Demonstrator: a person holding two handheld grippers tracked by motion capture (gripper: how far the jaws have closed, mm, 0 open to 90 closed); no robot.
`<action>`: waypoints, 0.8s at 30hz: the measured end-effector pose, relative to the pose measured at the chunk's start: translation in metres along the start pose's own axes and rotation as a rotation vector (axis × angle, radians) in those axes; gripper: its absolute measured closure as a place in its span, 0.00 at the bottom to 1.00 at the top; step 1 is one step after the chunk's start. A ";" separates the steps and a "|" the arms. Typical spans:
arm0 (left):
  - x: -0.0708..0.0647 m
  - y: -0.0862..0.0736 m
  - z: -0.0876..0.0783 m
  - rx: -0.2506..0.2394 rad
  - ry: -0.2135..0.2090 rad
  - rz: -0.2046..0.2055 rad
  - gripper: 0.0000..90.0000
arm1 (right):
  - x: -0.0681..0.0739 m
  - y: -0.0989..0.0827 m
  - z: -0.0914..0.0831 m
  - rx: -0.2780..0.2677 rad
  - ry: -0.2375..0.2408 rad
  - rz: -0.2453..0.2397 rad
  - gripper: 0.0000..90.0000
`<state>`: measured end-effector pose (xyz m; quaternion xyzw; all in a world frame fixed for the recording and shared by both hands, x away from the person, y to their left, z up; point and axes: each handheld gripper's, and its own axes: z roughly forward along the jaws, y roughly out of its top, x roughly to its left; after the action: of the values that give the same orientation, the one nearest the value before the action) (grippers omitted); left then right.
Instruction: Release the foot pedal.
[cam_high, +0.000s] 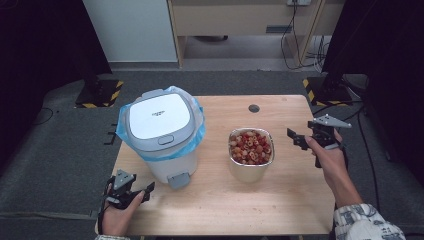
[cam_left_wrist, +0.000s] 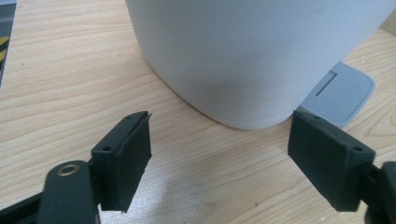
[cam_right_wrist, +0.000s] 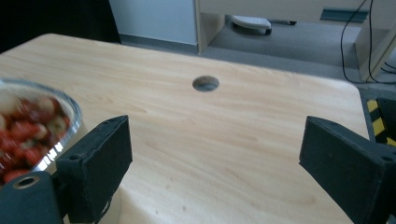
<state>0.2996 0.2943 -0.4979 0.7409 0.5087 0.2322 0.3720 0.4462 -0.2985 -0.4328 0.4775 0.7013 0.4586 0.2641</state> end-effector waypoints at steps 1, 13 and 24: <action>0.000 0.000 0.000 0.004 0.003 0.004 0.20 | -0.001 -0.011 0.000 0.017 -0.008 0.007 0.11; 0.007 -0.006 0.017 0.098 0.027 0.038 0.16 | 0.004 -0.083 0.006 0.159 -0.047 0.032 0.11; 0.008 -0.012 0.030 0.172 0.021 0.044 0.10 | 0.010 -0.112 0.013 0.291 -0.061 0.031 0.09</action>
<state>0.3173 0.2945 -0.5262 0.7786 0.5142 0.2036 0.2965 0.4046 -0.2977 -0.5380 0.5354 0.7444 0.3416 0.2062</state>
